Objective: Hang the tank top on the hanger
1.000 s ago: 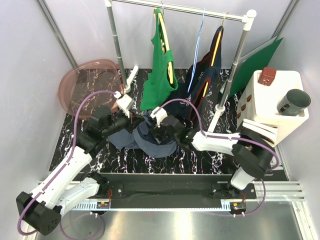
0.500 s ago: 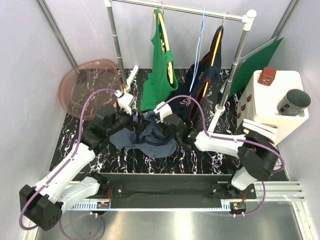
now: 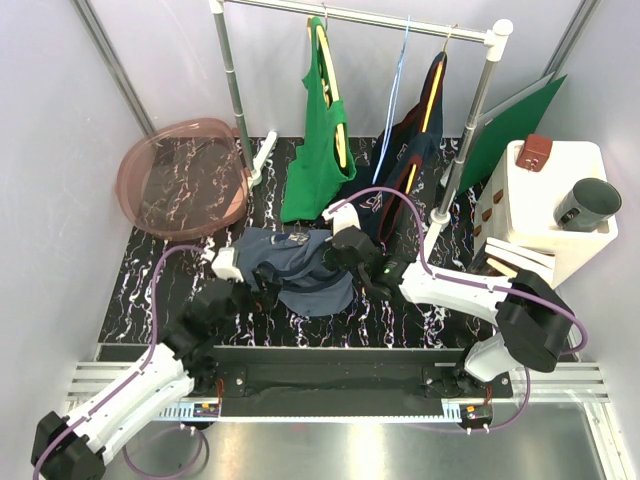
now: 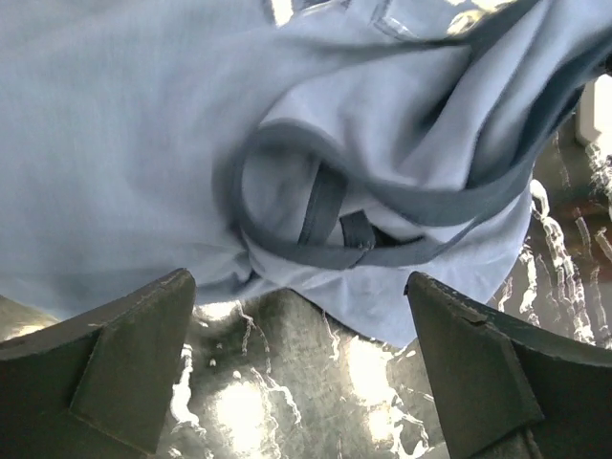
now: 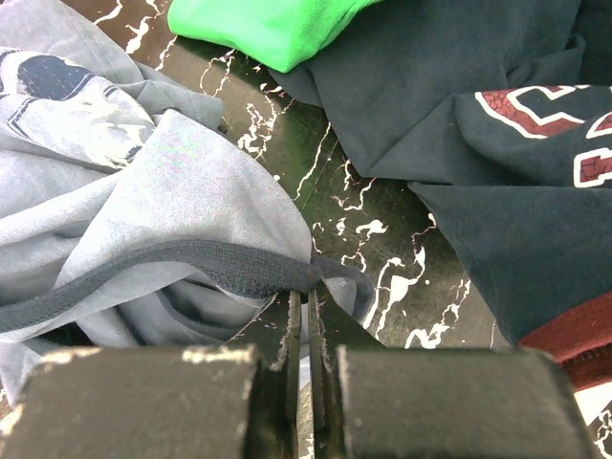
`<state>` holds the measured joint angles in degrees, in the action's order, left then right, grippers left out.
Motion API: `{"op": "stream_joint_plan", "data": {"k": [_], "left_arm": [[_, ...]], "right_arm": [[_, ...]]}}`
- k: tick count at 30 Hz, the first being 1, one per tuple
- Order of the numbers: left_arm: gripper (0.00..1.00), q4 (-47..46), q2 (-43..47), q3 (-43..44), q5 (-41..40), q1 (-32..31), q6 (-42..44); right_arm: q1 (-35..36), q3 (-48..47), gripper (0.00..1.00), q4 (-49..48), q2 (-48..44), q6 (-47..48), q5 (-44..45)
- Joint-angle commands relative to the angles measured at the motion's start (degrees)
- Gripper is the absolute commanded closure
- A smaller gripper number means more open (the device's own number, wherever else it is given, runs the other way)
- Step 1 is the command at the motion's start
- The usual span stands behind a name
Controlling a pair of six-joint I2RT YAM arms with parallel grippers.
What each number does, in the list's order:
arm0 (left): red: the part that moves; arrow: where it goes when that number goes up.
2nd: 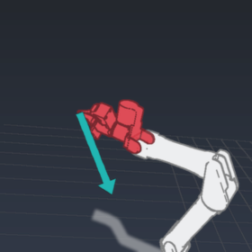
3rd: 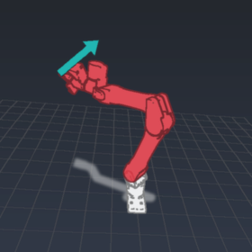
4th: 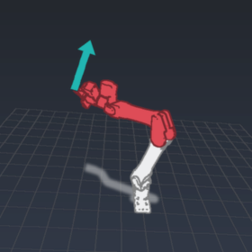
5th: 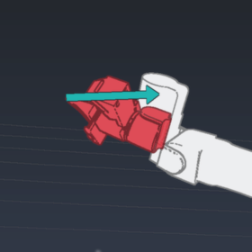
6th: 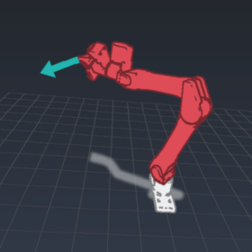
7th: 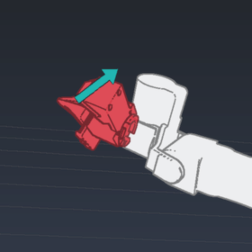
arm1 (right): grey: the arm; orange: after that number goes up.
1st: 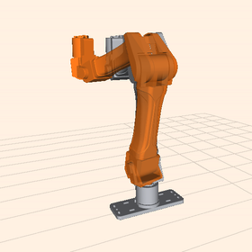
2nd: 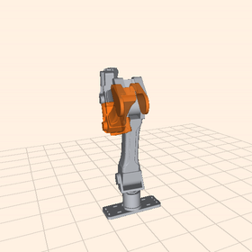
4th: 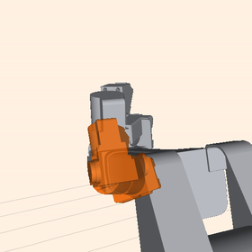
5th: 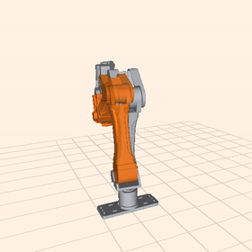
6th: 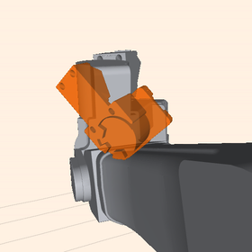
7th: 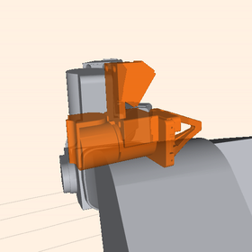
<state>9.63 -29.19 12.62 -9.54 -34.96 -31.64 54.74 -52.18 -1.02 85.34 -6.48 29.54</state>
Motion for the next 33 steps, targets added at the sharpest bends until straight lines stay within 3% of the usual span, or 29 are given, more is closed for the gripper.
{"op": "stream_joint_plan", "data": {"k": [1,5,12,18,22,23,25,26,27,29,33], "left_arm": [[0.07,-11.10,3.44,-6.63,-1.71,-0.55,-11.16],[0.13,-20.16,-1.28,-10.94,-1.09,-0.55,-14.15],[0.29,-33.96,-14.13,-10.16,-0.04,-0.46,-15.73],[0.40,-36.43,-18.36,-10.07,-0.74,-0.46,-16.09],[0.57,-37.23,-18.27,-10.34,-1.09,-0.46,-16.26],[0.67,-37.05,-18.27,-10.25,-0.92,-0.55,-16.26],[0.78,-35.92,-17.40,-9.99,-0.83,-0.55,-16.26],[0.90,-33.65,-16.61,-9.20,-0.83,-0.46,-16.18],[0.94,-32.23,-15.56,-8.67,-0.83,-0.46,-15.65],[0.99,-24.98,-11.26,-5.53,-2.31,-0.55,-14.34],[0.96,-6.68,-4.39,5.89,-8.99,-0.20,-5.31]], "right_arm": [[0.10,-2.75,1.00,0.66,-0.53,-3.09,1.93],[0.02,-2.13,1.00,0.75,-1.14,-4.15,0.43],[0.02,0.15,1.00,0.67,-3.16,-5.38,-0.10],[0.10,1.03,1.00,0.75,-3.34,-5.82,-0.62],[0.02,1.03,1.00,0.67,-3.07,-5.91,-0.98],[0.02,1.12,1.00,0.66,-3.16,-6.00,-1.06],[0.10,1.03,1.00,2.86,-3.51,-6.09,-0.89],[0.02,0.60,1.00,3.30,-3.69,-6.26,-0.89],[0.02,0.24,1.00,3.91,-4.04,-6.35,-0.63],[0.01,-1.16,1.00,6.37,-5.27,-6.44,-0.01],[0.02,-4.50,1.00,11.82,-8.78,-6.26,2.80]]}}
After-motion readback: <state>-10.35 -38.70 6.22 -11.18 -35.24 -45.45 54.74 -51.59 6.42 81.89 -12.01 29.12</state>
